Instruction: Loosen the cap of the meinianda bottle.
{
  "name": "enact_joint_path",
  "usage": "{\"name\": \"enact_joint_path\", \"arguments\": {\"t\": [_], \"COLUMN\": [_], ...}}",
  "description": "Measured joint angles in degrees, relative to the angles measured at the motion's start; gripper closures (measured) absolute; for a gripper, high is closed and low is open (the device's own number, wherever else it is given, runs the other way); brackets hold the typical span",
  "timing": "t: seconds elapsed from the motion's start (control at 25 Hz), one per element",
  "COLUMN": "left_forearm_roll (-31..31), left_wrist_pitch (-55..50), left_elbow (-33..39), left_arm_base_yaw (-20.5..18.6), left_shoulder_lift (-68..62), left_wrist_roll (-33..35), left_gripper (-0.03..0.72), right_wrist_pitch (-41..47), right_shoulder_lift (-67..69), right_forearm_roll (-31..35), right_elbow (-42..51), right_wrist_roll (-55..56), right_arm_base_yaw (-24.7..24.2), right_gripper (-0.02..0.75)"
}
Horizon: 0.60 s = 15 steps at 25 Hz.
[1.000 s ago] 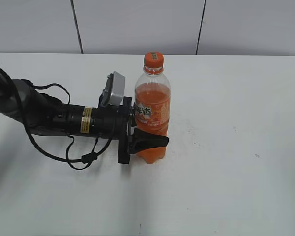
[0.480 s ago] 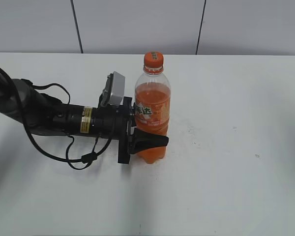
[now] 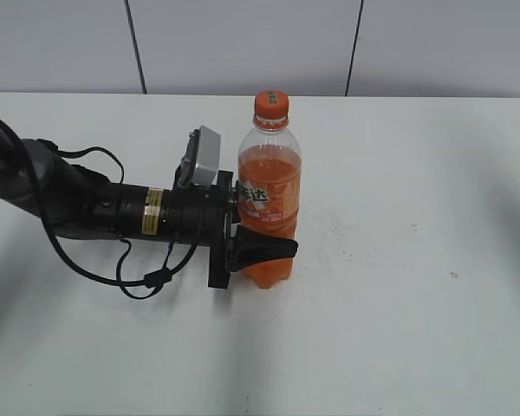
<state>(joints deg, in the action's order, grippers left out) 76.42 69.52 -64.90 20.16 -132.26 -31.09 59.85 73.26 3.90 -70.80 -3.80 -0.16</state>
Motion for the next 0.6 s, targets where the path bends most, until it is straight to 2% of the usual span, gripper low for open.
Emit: {"name": "enact_joint_path", "arguments": {"t": [0.16,0.36,0.6], "left_forearm_roll": [-0.05,-0.05,-0.15], "left_wrist_pitch": [0.0,0.05,0.05], "left_elbow": [0.0,0.0,0.0], "left_arm_base_yaw": [0.0,0.0,0.0], "left_shoulder_lift": [0.0,0.0,0.0], "left_wrist_roll": [0.0,0.0,0.0], "left_gripper": [0.298,0.298,0.298], "right_wrist_pitch": [5.03,9.17,9.6], "right_shoulder_lift": [5.82,9.27,13.14], "right_forearm_roll": [2.01,4.98,2.94], "right_elbow": [-5.89,-11.84,-18.66], "right_wrist_roll": [0.15,7.66,17.92], "right_arm_base_yaw": [0.0,1.58,12.69], "right_gripper": [0.224,0.224,0.224]}}
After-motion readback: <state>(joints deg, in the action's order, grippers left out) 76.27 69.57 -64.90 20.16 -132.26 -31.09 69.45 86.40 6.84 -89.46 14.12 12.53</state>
